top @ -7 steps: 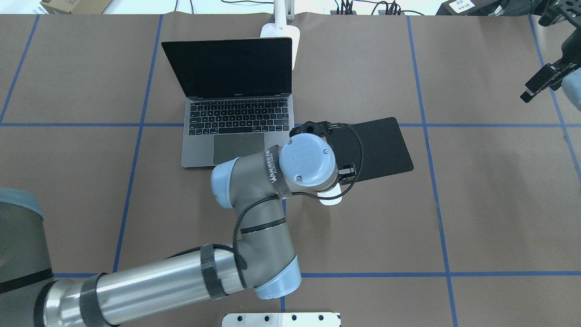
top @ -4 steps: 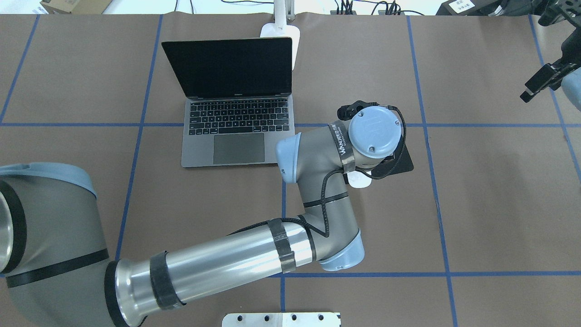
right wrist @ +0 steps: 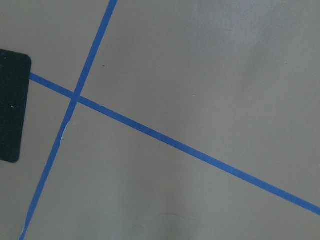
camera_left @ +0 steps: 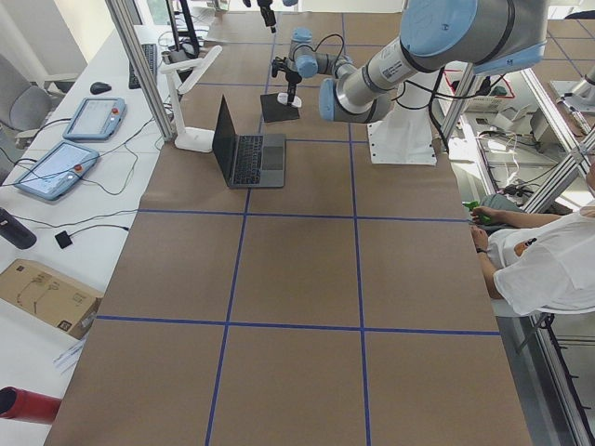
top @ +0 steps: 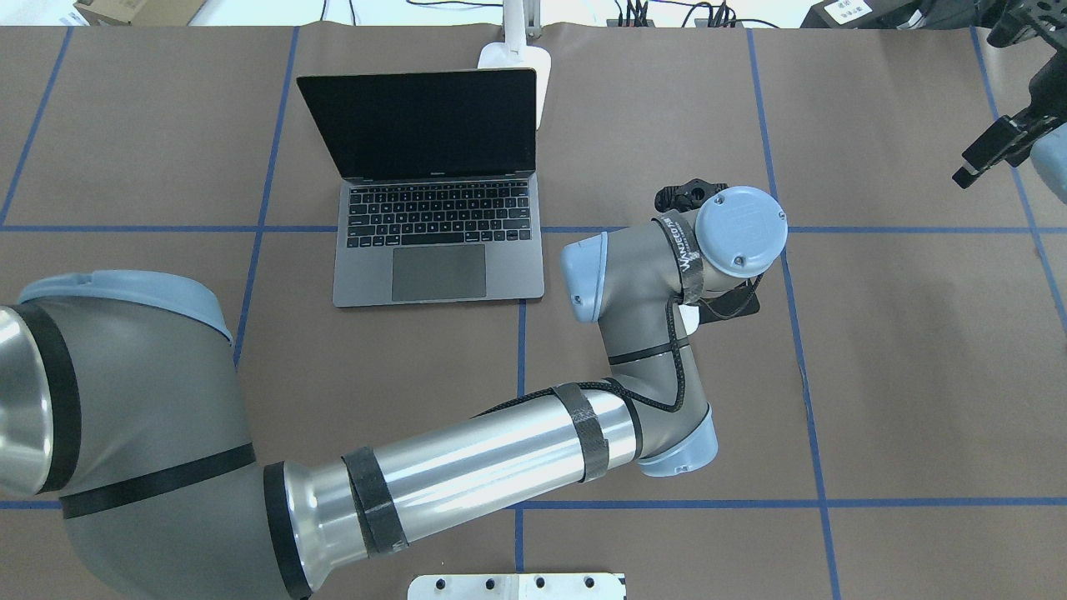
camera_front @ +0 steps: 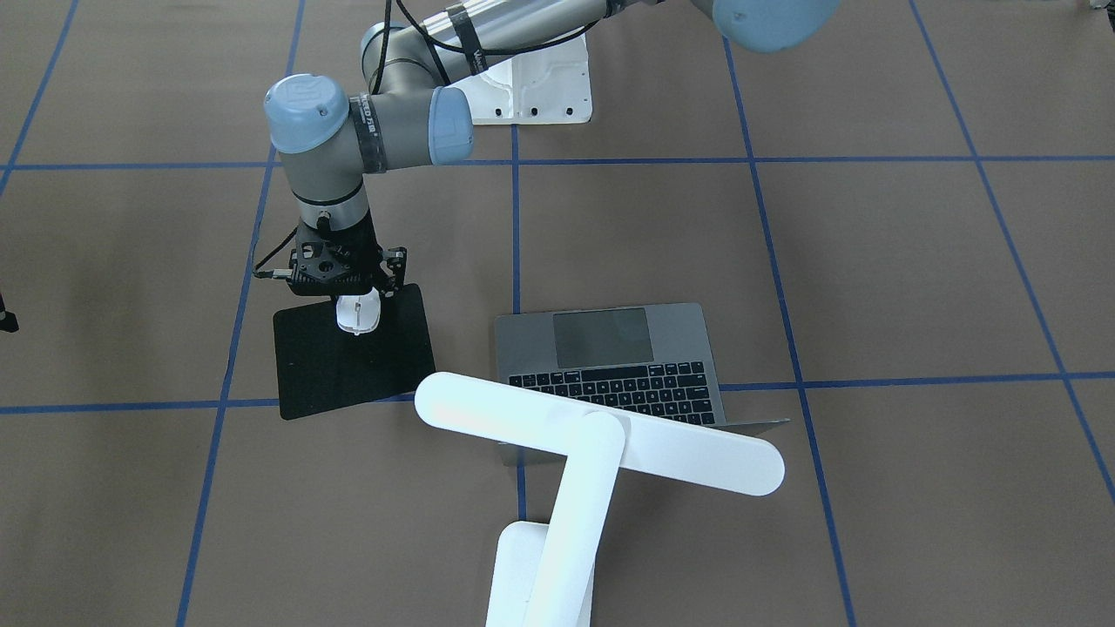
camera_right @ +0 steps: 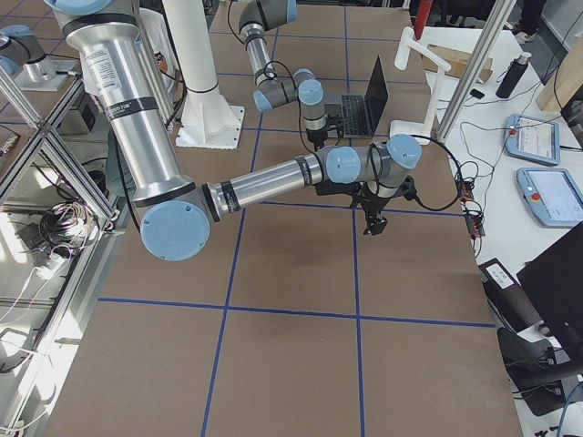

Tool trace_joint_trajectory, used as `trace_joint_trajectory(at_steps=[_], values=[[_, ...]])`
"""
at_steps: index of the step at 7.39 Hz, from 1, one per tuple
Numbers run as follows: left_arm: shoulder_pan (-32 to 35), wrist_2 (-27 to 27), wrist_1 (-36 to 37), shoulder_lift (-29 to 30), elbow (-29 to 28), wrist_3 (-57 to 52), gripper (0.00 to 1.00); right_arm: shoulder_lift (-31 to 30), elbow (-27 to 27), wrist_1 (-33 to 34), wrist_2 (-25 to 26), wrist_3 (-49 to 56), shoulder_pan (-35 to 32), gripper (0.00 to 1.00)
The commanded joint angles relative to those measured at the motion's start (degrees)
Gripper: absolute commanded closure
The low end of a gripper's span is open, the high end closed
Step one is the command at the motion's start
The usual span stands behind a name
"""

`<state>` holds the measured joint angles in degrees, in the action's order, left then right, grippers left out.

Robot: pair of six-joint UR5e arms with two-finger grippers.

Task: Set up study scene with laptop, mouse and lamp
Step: 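Lower the white mouse with the left gripper onto the mouse pad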

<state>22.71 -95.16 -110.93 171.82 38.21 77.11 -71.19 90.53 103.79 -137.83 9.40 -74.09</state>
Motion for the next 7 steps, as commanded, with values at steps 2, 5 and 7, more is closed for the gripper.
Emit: trace_joint_trajectory(at_steps=[2,5,7], values=[[0.06,1.29,-3.77,0.71,-3.31,1.64,0.36,0.09,-0.09,0.01,-0.16,0.00,0.00,0.01],[0.41,1.65,-4.56,0.80,-3.66,2.08,0.34,0.18,-0.09,-0.08,-0.16,0.00,0.00,0.01],[0.58,1.65,-4.56,0.80,-3.66,2.08,0.34,0.18,-0.09,-0.08,-0.16,0.00,0.00,0.01]])
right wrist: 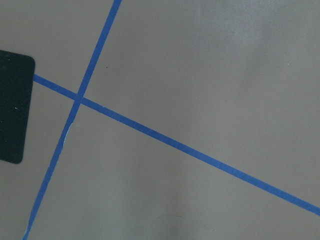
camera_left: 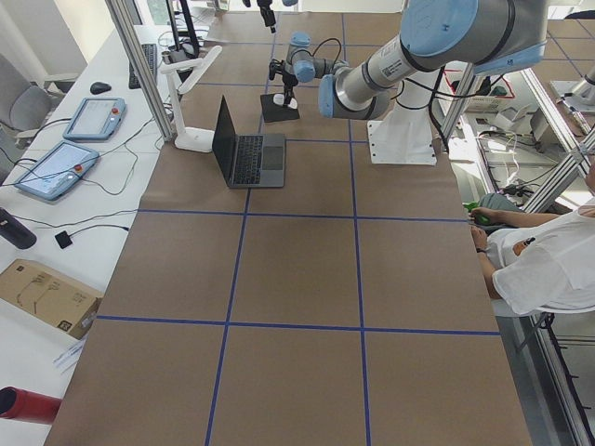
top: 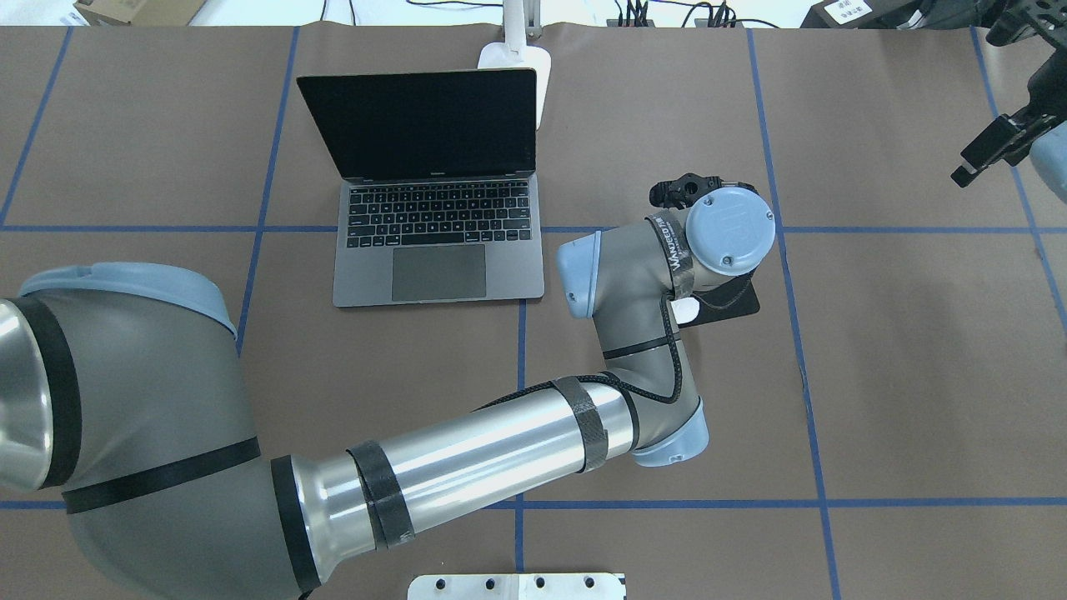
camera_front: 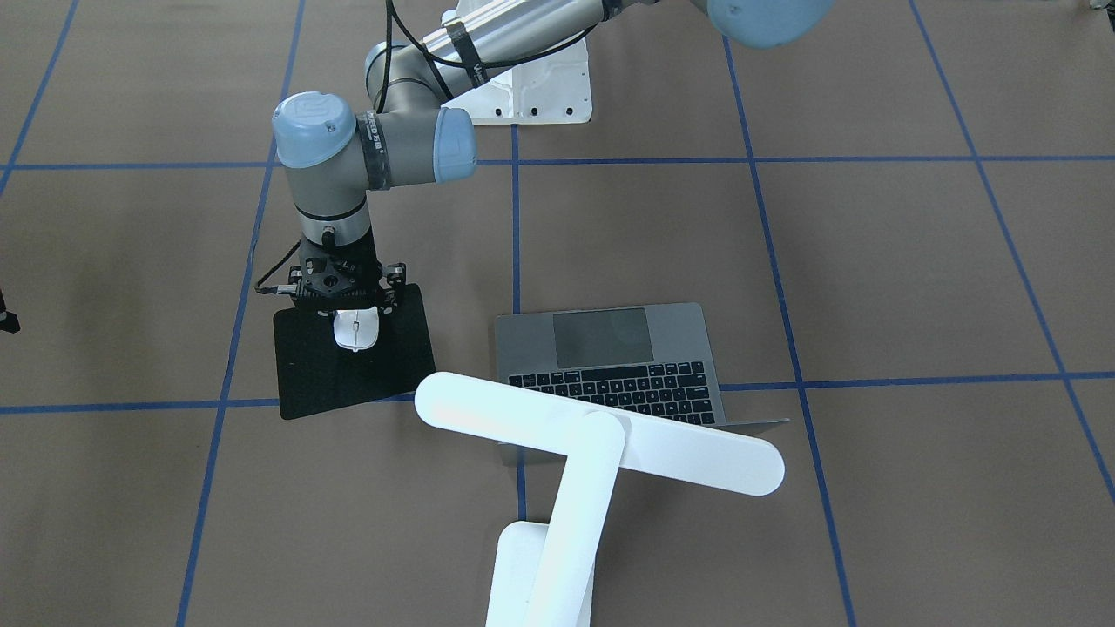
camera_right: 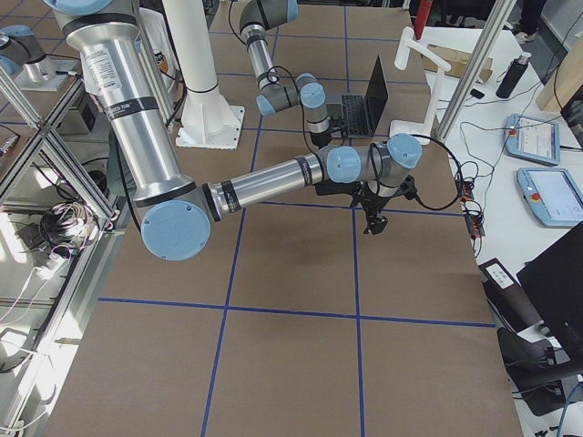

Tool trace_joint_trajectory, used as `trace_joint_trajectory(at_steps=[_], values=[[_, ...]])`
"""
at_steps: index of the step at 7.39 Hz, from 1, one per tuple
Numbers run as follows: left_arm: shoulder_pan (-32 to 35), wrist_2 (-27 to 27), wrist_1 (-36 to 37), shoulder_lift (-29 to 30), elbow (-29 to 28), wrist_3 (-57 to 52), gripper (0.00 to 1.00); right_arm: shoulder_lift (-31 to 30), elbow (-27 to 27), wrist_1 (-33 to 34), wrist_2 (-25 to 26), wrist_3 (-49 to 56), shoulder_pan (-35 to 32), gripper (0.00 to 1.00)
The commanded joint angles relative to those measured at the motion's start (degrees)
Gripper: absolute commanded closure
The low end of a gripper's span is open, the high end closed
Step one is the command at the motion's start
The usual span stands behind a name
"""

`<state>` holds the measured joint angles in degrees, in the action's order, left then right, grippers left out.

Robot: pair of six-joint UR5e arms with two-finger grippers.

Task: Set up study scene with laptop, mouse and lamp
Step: 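Lower the white mouse with the left gripper onto the mouse pad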

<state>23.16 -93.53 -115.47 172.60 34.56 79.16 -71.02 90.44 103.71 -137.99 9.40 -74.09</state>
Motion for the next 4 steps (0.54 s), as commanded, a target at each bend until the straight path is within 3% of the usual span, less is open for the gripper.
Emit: trace_joint_trajectory(at_steps=[1,4], values=[[0.57,0.01,-0.37,0.02,-0.10,0.03,0.34,0.00,0.09,0.00,0.00,0.00,0.00,0.01],[0.66,0.71,-1.25,0.10,-0.63,0.03,0.26,0.00,0.00,0.00,0.00,0.00,0.00,0.01]])
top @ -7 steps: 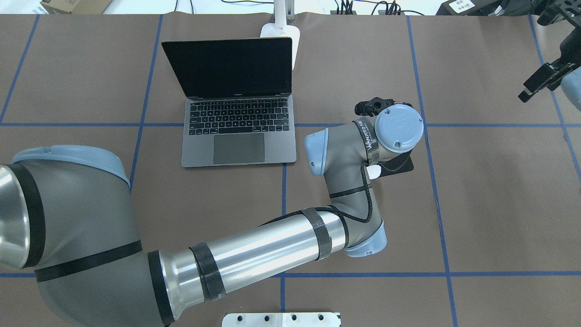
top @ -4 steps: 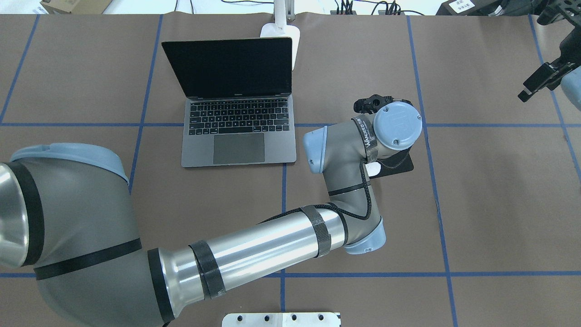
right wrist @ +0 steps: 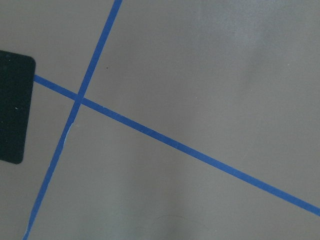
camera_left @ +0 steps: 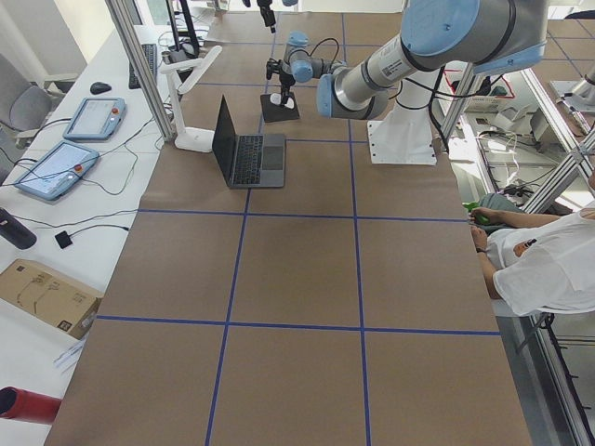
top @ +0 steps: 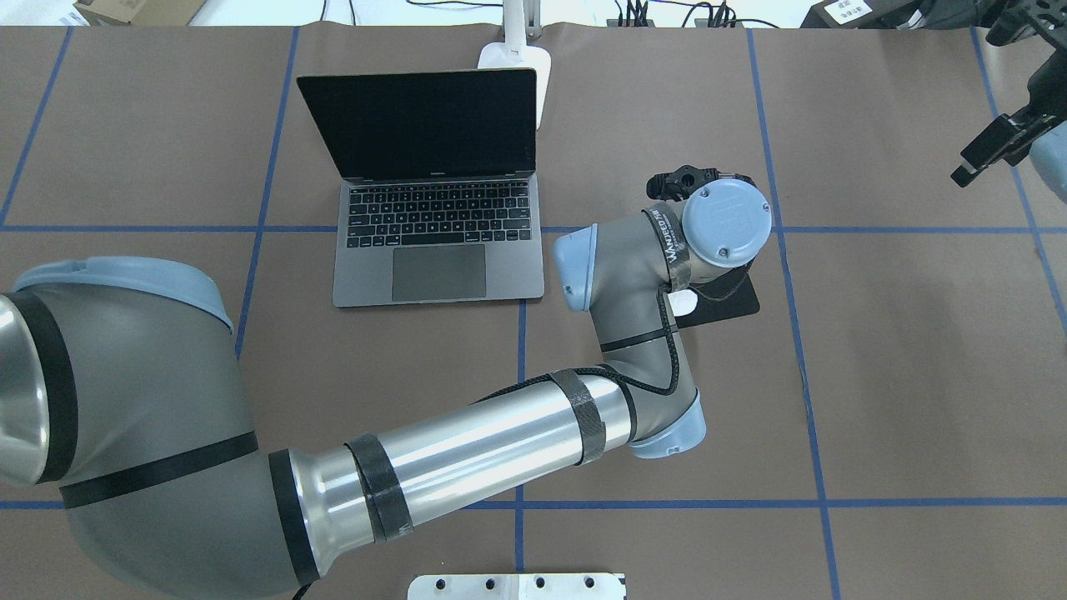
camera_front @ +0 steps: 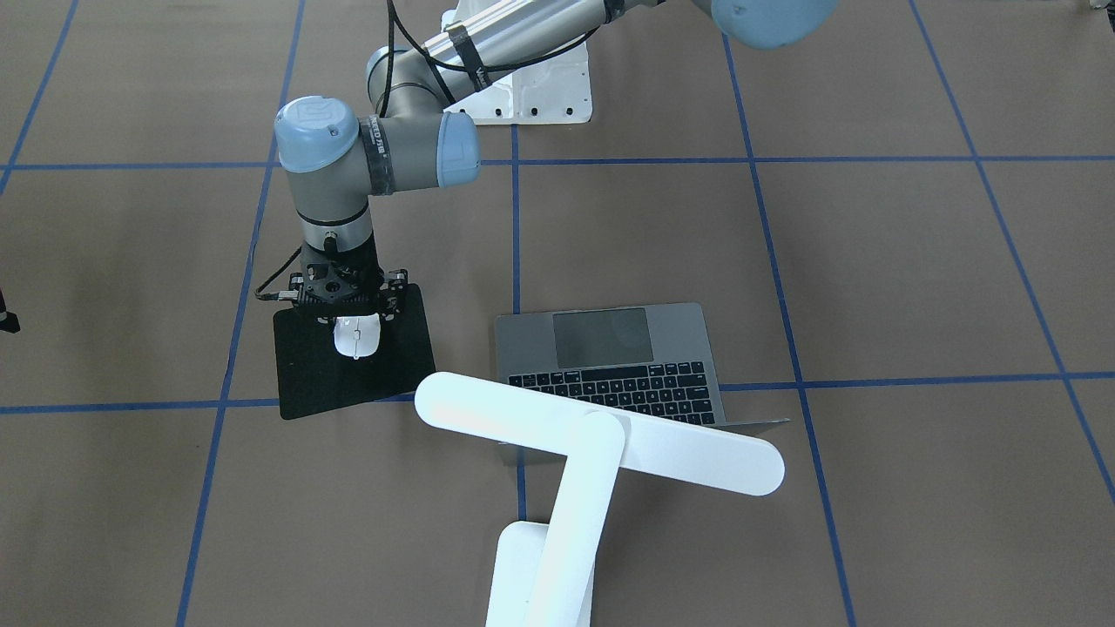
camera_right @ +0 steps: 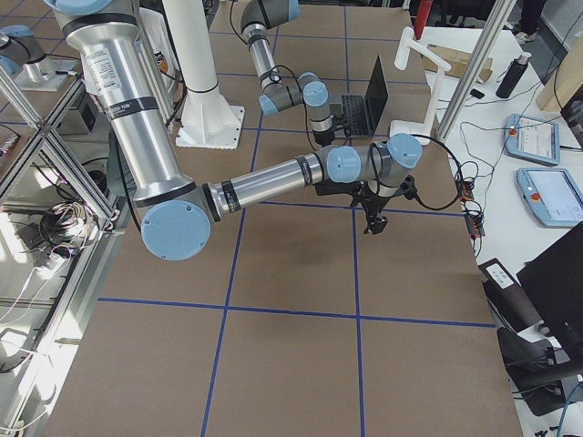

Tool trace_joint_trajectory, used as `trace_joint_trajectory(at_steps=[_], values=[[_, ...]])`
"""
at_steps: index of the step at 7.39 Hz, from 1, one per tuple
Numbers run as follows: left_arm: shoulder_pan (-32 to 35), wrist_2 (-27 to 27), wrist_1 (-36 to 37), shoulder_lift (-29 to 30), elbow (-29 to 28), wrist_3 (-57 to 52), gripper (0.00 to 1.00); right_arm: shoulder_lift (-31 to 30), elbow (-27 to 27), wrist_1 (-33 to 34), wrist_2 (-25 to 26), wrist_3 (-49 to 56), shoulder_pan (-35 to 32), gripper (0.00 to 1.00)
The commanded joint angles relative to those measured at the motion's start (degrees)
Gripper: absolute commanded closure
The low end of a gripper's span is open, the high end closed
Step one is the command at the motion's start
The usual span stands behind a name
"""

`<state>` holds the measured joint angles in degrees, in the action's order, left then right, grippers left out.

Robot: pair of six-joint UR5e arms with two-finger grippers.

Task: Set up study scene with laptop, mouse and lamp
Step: 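Lower the white mouse with the left gripper onto the mouse pad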

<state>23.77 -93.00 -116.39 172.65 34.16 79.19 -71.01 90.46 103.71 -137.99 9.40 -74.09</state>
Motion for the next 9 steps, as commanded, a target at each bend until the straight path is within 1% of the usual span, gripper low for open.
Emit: trace_joint_trajectory(at_steps=[1,2,5,7,8,9], values=[[0.04,0.18,-0.33,-0.03,-0.50,0.00,0.23,0.00,-0.02,0.00,0.00,0.00,0.00,0.01],[0.04,0.18,-0.33,-0.03,-0.50,0.00,0.20,0.00,-0.02,0.00,0.00,0.00,0.00,0.01],[0.22,0.10,-0.24,0.41,0.03,-0.35,0.19,0.17,-0.28,0.00,0.00,0.09,0.00,0.01],[1.18,-0.43,0.37,0.58,2.12,-0.26,0.19,0.35,-0.46,0.00,0.09,0.09,0.00,0.01],[1.88,-1.56,2.64,0.50,4.83,-0.26,0.19,0.44,-0.72,0.00,0.09,0.09,0.00,0.01],[3.20,-5.32,9.71,-0.20,10.08,-0.52,0.19,0.53,-0.90,-0.09,0.09,0.09,0.00,0.01]])
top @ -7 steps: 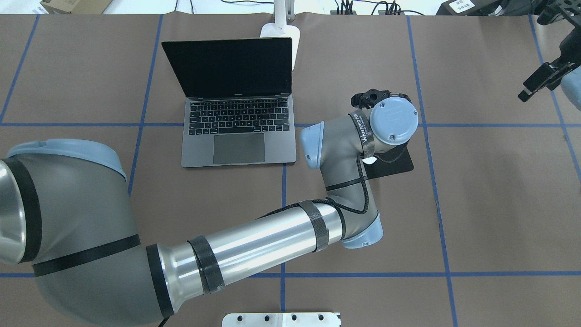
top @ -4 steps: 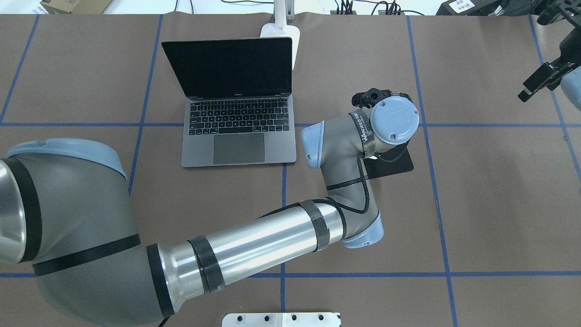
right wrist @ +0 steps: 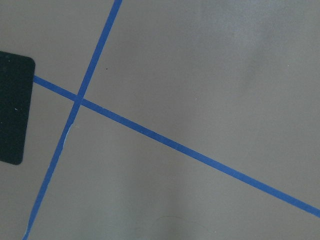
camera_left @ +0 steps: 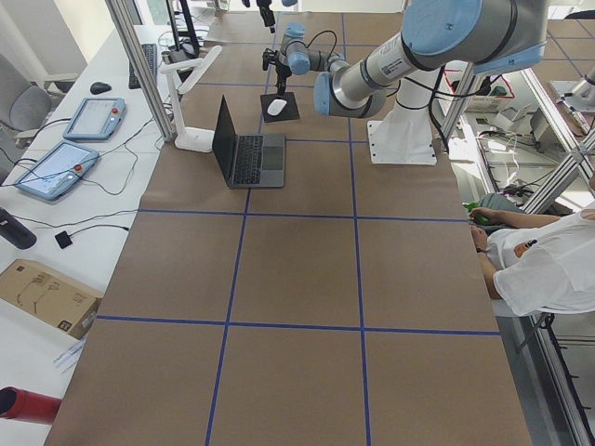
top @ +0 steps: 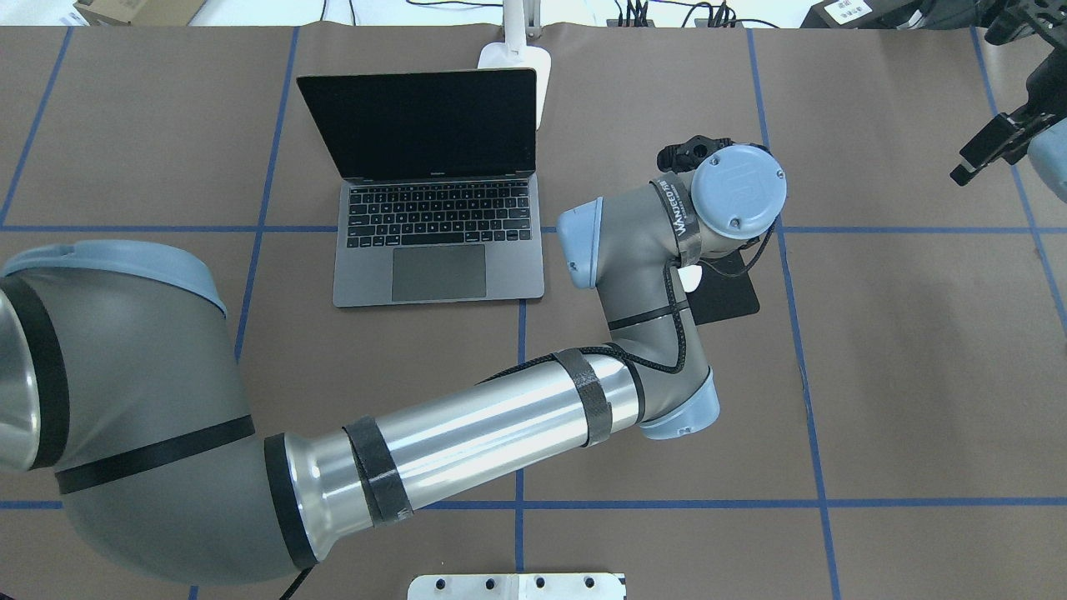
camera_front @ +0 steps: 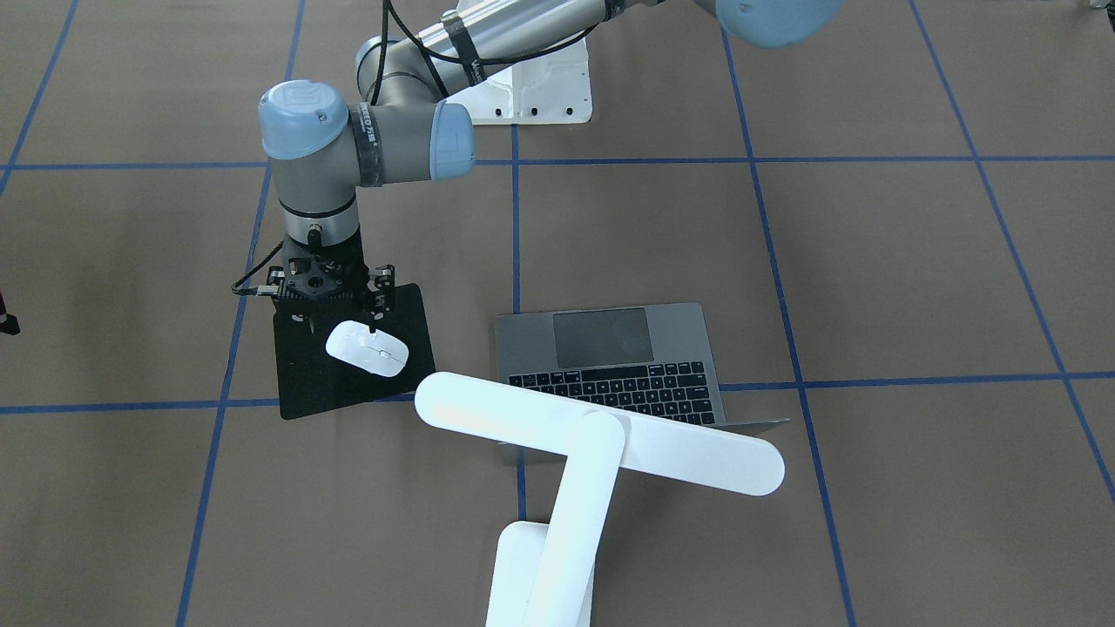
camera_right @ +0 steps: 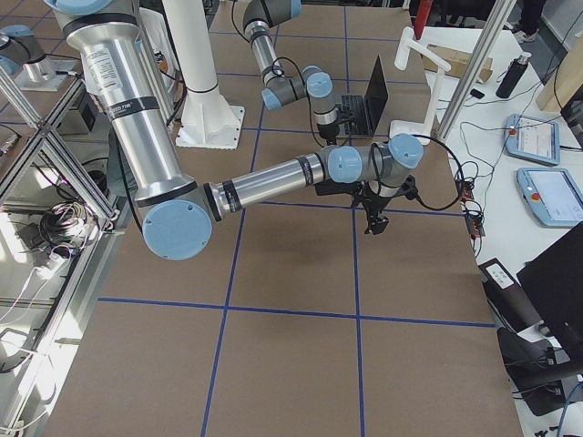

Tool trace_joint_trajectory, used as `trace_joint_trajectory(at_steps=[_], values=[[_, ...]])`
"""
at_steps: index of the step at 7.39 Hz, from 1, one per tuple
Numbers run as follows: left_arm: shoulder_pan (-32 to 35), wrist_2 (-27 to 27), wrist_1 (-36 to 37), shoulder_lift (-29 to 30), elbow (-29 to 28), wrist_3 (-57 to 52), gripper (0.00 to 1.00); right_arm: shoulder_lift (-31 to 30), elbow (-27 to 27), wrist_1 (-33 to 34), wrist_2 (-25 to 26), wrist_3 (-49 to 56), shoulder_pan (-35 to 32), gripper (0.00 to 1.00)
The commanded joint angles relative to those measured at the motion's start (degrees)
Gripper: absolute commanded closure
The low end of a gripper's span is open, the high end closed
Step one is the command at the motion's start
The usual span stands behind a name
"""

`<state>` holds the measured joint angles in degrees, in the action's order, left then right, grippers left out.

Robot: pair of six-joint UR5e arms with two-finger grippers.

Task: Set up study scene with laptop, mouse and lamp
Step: 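Lower the white mouse with the left gripper onto the mouse pad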

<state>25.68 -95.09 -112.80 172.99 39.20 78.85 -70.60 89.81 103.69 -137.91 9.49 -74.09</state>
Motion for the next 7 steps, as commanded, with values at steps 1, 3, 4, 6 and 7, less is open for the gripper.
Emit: trace_joint_trajectory(at_steps=[1,3,4,6,7], values=[[2.35,-5.96,10.45,-2.81,10.75,-0.54,0.19,0.20,-0.42,-0.24,0.27,-0.09,0.00,0.01],[5.50,-13.06,17.47,-14.89,27.93,-5.42,0.19,-0.06,-2.09,-4.17,0.54,-2.88,0.00,0.01],[7.09,-14.24,23.27,-22.97,40.04,-10.42,0.19,-0.06,-1.84,-4.89,0.54,-4.81,0.00,0.01],[11.29,-17.47,24.47,-41.76,59.50,-20.35,0.19,-0.32,-1.04,-4.90,0.71,-6.24,-0.09,0.01],[15.50,-21.76,24.47,-48.29,64.63,-25.97,0.19,-0.50,-0.95,-4.90,0.80,-6.33,-0.09,0.01]])
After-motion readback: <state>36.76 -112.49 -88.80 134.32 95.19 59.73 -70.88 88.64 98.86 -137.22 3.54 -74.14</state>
